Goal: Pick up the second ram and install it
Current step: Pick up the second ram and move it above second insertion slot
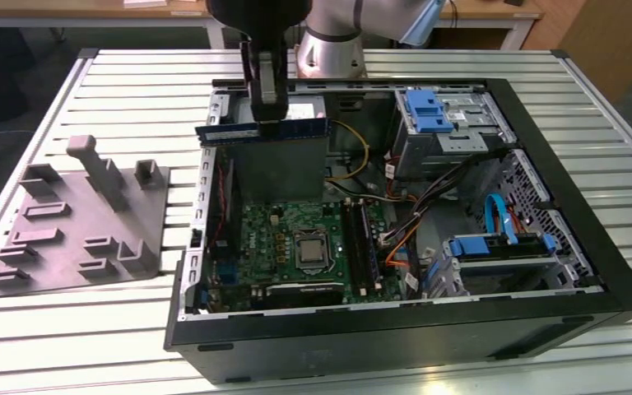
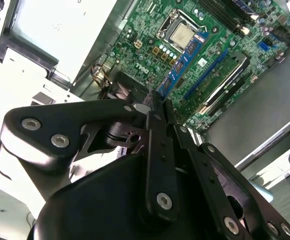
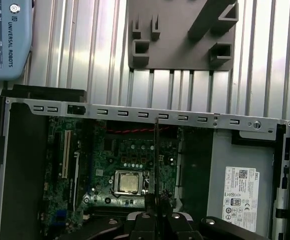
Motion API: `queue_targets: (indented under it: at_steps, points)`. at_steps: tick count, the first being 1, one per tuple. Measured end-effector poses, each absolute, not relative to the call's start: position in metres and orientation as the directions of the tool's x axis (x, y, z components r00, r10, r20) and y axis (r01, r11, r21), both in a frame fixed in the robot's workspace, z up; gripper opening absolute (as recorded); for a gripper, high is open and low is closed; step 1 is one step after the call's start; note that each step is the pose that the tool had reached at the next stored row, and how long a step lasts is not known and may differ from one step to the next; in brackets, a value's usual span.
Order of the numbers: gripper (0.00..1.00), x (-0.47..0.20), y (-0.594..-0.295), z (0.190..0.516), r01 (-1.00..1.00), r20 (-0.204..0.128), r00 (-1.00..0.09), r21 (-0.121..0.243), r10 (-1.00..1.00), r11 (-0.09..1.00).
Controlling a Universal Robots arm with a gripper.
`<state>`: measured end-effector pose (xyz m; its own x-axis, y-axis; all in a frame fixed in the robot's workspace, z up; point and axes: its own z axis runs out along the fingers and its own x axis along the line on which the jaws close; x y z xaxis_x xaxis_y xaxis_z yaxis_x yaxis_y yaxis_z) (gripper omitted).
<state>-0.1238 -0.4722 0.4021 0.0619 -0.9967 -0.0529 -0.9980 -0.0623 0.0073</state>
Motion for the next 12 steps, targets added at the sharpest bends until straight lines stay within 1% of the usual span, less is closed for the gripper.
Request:
queue_targets:
  at_steps: [12]
  points:
    - [0.14,-0.108,-0.472,0.402,-0.998,-0.053,0.062,0.007,-0.997,-0.062]
